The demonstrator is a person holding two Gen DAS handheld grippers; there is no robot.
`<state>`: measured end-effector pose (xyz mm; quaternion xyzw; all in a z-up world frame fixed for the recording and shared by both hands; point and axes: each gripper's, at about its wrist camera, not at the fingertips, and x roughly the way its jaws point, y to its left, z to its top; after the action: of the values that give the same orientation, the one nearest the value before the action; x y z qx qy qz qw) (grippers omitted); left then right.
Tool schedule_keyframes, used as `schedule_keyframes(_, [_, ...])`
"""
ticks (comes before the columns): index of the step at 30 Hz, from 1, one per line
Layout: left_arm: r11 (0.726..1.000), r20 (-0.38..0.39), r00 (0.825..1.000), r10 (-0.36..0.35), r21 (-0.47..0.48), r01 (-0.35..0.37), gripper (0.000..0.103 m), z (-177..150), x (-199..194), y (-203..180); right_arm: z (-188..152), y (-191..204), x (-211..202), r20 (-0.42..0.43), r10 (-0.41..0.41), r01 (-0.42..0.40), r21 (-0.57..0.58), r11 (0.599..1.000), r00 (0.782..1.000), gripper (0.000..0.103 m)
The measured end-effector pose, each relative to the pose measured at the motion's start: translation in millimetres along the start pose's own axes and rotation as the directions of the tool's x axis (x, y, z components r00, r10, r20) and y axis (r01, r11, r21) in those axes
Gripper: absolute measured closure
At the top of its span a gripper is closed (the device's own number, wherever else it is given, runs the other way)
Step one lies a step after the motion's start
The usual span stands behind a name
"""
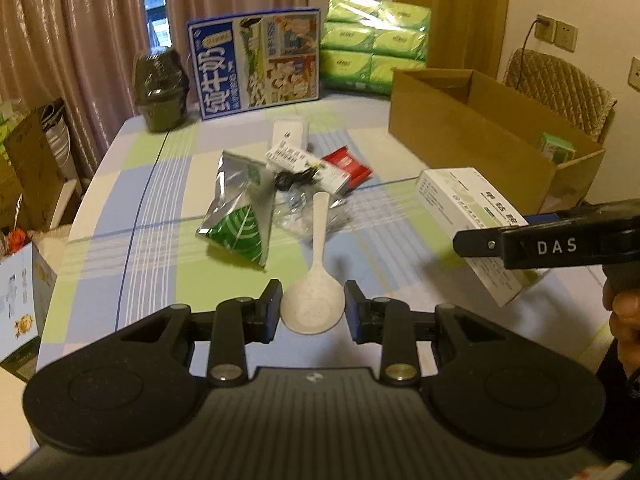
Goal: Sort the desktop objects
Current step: 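Carry the spoon with the left tool while the right tool carries the tablet box to the cardboard box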
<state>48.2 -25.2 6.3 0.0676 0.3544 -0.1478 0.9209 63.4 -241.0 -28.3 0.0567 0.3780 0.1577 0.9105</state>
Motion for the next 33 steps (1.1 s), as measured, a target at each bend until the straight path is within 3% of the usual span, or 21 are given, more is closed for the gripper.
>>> schedule_keyframes(13, [0.995,0.049,0.995,-0.092,0.045,0.09,0.075,47.7,-10.6,-69.9,34.5,-36.4,-55.8,0.093,-0.059,0.061,-0.016,0.998,0.994,0.035])
schedule_keyframes(24, [0.978,0.077,0.977,-0.199,0.071,0.194,0.075,107.1,16.0,-148.8,71.3,-133.4,-89.3,0.131,-0.215,0.218,-0.005,0.976,0.968,0.035])
schedule_keyframes(33, [0.968,0.043,0.971,-0.235,0.097,0.23,0.075,134.3,67.8,-201.2,80.6,-194.8,-72.4,0.098,-0.253,0.252,0.018,0.967,0.962,0.035])
